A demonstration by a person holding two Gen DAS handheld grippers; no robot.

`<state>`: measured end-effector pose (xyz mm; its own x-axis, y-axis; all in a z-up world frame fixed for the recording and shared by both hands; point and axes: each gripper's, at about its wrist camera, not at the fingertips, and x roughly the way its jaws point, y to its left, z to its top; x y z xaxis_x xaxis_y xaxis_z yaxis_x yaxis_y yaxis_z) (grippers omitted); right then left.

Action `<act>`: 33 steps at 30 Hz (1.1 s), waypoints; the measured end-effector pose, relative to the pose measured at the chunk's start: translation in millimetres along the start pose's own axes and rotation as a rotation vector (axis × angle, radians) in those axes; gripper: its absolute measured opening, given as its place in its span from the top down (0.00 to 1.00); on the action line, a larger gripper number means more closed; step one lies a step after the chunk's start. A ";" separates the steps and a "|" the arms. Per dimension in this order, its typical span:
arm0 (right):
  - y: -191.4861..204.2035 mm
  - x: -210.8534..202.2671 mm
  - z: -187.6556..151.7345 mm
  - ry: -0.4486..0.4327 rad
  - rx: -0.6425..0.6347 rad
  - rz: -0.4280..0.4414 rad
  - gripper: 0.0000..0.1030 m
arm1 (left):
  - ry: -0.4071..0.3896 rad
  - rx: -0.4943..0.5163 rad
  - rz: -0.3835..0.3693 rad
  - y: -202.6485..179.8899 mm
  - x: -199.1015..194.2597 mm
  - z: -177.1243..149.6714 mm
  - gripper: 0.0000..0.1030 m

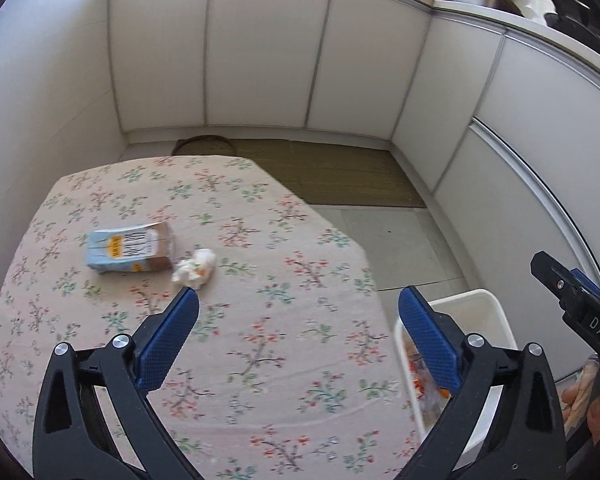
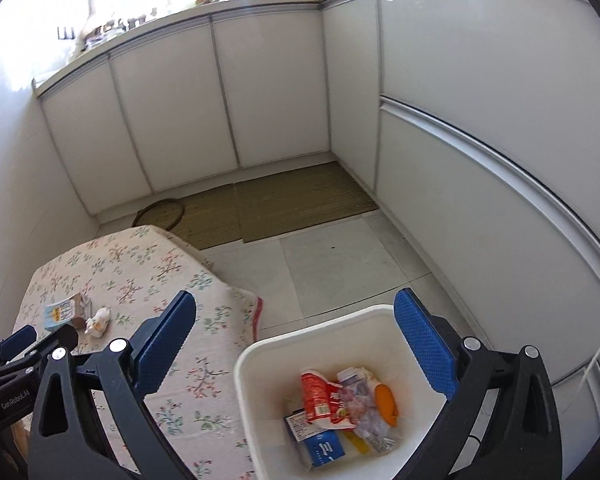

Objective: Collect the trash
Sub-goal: 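Grasp the light-blue milk carton with the right gripper and lift it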

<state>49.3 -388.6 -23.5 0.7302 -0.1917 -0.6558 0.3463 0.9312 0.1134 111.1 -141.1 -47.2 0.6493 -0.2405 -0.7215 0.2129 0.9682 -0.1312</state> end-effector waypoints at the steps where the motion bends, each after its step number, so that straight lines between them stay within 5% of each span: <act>1: 16.3 5.0 -1.0 0.013 -0.026 0.018 0.06 | 0.004 -0.018 0.018 15.4 -0.1 -0.4 0.07; 6: 83.0 27.5 -6.2 0.060 -0.124 0.074 0.06 | 0.050 -0.166 0.108 99.7 -3.9 -0.8 0.07; 13: 166.9 72.0 -22.4 0.192 -0.184 0.186 0.06 | 0.071 -0.437 0.114 207.2 -43.2 -4.3 0.07; 19: 276.5 89.8 -50.5 0.211 -0.599 0.359 0.06 | 0.070 -0.521 0.124 255.8 -72.1 -10.4 0.07; 24: 360.7 111.8 -74.9 0.260 -1.034 0.406 0.06 | 0.064 -0.512 0.120 270.0 -87.2 -12.6 0.07; 33: 436.1 164.4 -88.9 0.394 -1.317 0.353 0.06 | 0.067 -0.525 0.113 286.2 -90.5 -14.4 0.07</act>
<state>268.0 13.6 -148.2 0.3767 0.0018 -0.9263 -0.7699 0.5567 -0.3120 102.8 158.8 -29.2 0.5954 -0.1442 -0.7903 -0.2602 0.8961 -0.3596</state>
